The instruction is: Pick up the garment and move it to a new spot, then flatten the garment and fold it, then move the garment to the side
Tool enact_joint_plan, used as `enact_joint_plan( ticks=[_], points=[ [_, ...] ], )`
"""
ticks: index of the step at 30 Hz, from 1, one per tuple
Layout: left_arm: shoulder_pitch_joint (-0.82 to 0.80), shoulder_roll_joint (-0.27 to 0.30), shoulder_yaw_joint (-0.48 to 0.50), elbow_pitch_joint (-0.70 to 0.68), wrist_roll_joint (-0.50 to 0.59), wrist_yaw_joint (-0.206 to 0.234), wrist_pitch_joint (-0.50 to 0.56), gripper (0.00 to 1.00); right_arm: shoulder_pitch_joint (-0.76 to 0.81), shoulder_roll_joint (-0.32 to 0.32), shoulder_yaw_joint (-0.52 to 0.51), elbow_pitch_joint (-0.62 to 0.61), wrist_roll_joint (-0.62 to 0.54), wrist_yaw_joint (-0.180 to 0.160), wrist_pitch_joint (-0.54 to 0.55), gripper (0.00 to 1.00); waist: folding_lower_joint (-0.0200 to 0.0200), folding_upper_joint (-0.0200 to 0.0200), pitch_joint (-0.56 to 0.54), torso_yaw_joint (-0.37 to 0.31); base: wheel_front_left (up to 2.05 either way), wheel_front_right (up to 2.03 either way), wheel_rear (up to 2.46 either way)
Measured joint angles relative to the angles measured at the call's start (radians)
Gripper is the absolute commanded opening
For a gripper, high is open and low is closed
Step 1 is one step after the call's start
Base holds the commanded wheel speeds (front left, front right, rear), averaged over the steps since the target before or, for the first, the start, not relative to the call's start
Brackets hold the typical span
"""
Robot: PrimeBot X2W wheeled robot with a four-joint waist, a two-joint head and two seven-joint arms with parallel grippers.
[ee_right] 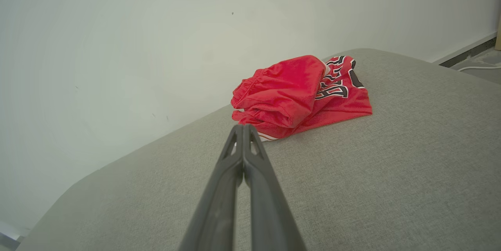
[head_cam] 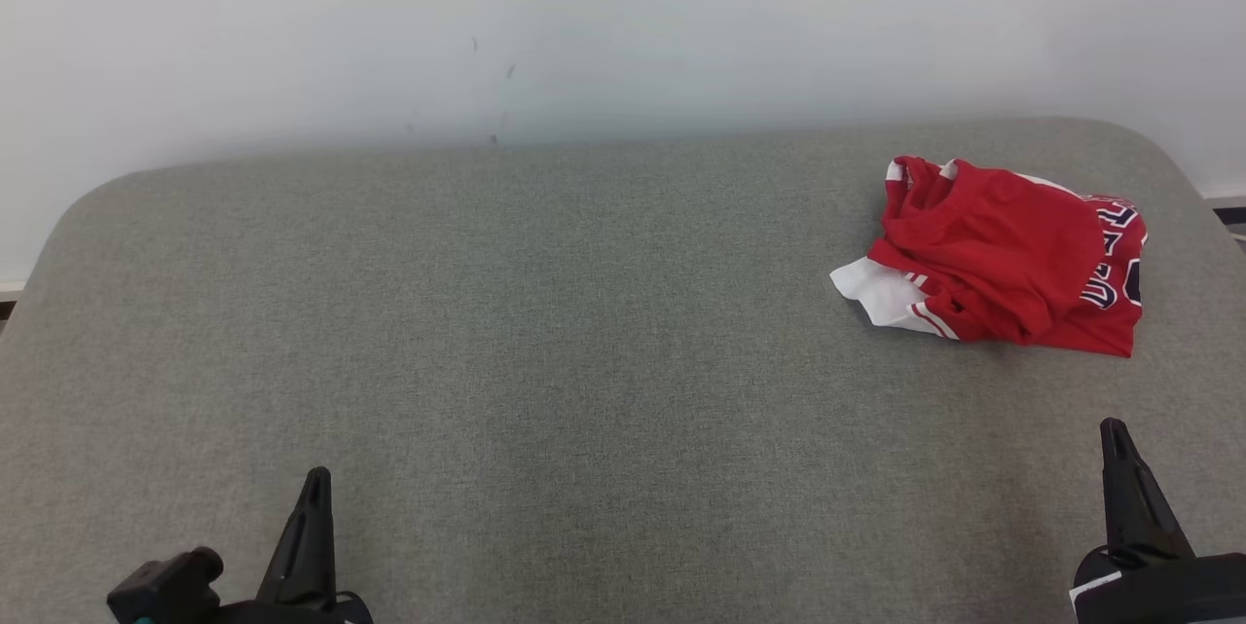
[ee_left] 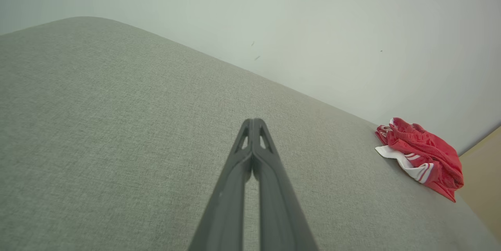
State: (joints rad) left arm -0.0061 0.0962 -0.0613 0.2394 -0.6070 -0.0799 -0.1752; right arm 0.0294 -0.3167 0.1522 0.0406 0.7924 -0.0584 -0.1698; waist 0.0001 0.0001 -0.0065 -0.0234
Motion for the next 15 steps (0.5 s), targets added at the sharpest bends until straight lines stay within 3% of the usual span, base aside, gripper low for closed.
enact_joint_plan(
  ticks=[15],
  points=[
    [-0.01,-0.008,0.03,0.009,-0.195,-0.001,0.06,0.0,-0.021,0.053,-0.056,0.049,0.159,0.034,0.055,0.0,0.0,0.0,0.002,0.005,0.0,0.0,0.0]
  ],
)
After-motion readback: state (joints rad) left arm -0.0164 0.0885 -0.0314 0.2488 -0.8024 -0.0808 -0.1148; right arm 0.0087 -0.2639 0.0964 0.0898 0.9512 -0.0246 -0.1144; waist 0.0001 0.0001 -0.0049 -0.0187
